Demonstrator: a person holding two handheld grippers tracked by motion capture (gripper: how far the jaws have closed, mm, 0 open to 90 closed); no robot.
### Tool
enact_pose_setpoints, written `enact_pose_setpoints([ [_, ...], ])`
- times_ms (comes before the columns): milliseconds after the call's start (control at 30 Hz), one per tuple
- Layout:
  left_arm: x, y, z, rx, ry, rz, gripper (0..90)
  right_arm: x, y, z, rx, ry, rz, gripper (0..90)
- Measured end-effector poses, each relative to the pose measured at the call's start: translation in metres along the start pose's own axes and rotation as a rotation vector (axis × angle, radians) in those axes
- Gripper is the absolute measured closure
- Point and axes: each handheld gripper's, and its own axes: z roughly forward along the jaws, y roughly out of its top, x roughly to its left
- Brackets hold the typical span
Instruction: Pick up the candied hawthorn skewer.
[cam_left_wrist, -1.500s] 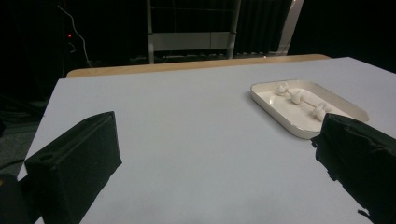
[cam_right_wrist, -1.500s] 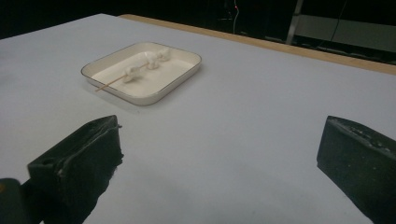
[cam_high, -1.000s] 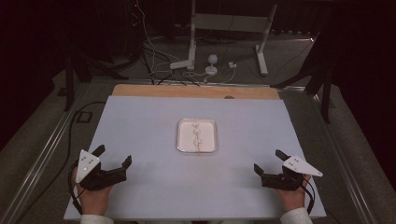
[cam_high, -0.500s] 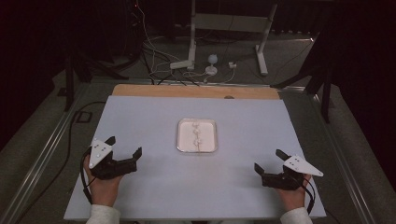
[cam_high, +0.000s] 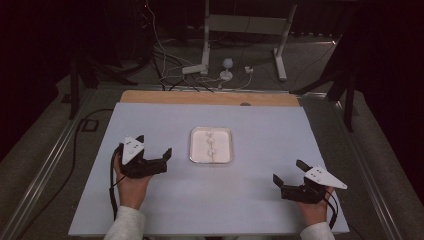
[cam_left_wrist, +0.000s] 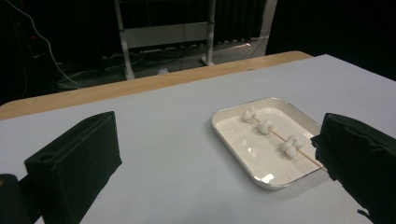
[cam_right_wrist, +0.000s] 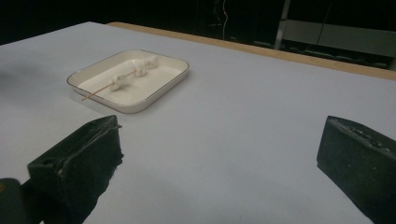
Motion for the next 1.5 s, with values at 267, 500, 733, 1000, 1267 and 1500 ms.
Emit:
enact_pose_setpoints([
  [267, -0.015, 0.002, 0.027, 0.028, -0.011, 0.000, 0.6, 0.000, 0.000, 0.000, 0.001, -0.002, 0.002, 0.0],
  [500, -0.023, 0.001, 0.047, 0.054, -0.017, -0.006, 0.6, -0.001, 0.000, 0.000, 0.000, -0.004, 0.004, 0.0],
  [733, -0.027, -0.001, 0.061, 0.057, -0.014, -0.020, 0.6, 0.000, 0.000, 0.000, -0.001, -0.007, 0.004, 0.0],
  [1000, -0.035, -0.002, 0.077, 0.073, -0.015, -0.021, 0.6, -0.001, 0.000, 0.000, 0.001, -0.009, 0.006, 0.0],
  [1267, -0.048, -0.006, 0.094, 0.105, -0.027, -0.024, 0.6, -0.001, 0.000, 0.000, 0.001, -0.011, 0.006, 0.0],
  [1500, -0.061, -0.010, 0.107, 0.129, -0.042, -0.023, 0.6, -0.001, 0.000, 0.000, 0.001, -0.013, 0.005, 0.0],
])
